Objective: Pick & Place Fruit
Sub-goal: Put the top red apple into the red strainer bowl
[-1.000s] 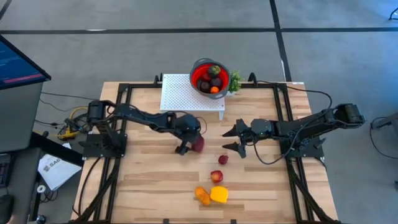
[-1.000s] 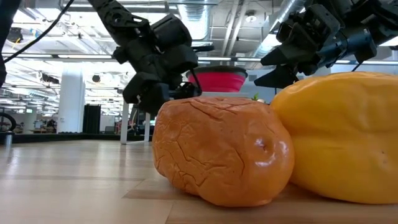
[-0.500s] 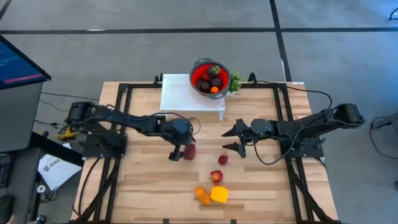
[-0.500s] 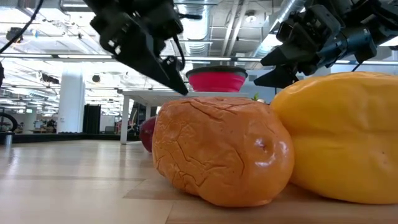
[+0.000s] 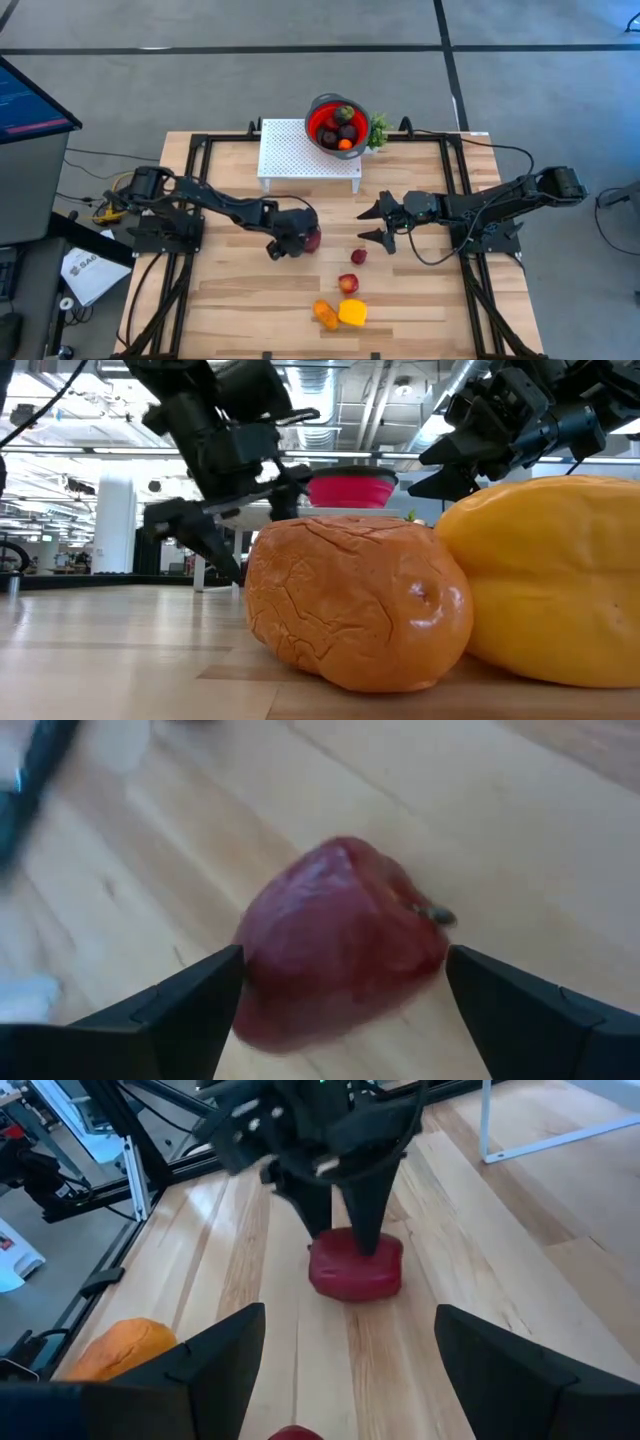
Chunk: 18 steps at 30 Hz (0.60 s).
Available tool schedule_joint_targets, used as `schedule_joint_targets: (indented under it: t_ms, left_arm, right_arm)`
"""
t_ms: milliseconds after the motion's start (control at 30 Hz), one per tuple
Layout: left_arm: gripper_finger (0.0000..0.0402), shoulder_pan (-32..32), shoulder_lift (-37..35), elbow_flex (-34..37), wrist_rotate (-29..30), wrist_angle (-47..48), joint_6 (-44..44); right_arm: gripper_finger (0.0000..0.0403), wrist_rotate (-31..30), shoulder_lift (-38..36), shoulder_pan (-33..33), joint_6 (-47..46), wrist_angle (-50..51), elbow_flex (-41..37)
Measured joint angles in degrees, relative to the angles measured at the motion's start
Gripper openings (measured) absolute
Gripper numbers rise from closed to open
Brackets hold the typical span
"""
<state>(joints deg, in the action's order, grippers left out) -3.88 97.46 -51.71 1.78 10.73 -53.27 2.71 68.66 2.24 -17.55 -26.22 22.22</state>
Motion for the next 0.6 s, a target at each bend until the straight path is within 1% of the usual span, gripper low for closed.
schedule_joint_targets:
  t_ms: [67, 200, 300, 433, 500, 600]
  left_arm:
    - [0.0343, 0.0, 1.5, -0.1, 0.3, -1.3, -2.1]
    - [0.0344, 0.2, 3.5, 0.2, -0.3, -3.4, -1.8]
    - [0.0342, 0.1, 3.6, 0.1, -3.1, -4.2, -1.6]
    - [0.0331, 0.1, 3.6, 0.2, -3.7, -4.7, 1.4]
    - [0.0322, 0.1, 3.6, 0.2, -4.9, -4.6, 2.9]
    - [0.0312, 0.1, 3.6, 0.2, -5.7, -5.2, 7.2]
  right_arm:
    - [0.0285, 0.0, 0.0, 0.0, -0.4, 0.0, 0.0]
    - [0.0285, 0.0, 0.0, 0.0, -0.5, -0.2, 0.0]
    - [0.0285, 0.0, 0.0, 0.0, -0.5, -0.2, 0.0]
    - [0.0285, 0.0, 0.0, 0.0, -0.5, -0.3, 0.0]
    - [0.0285, 0.0, 0.0, 0.0, -0.5, -0.4, 0.0]
    - [0.0285, 0.0, 0.0, 0.0, -0.5, -0.4, 0.0]
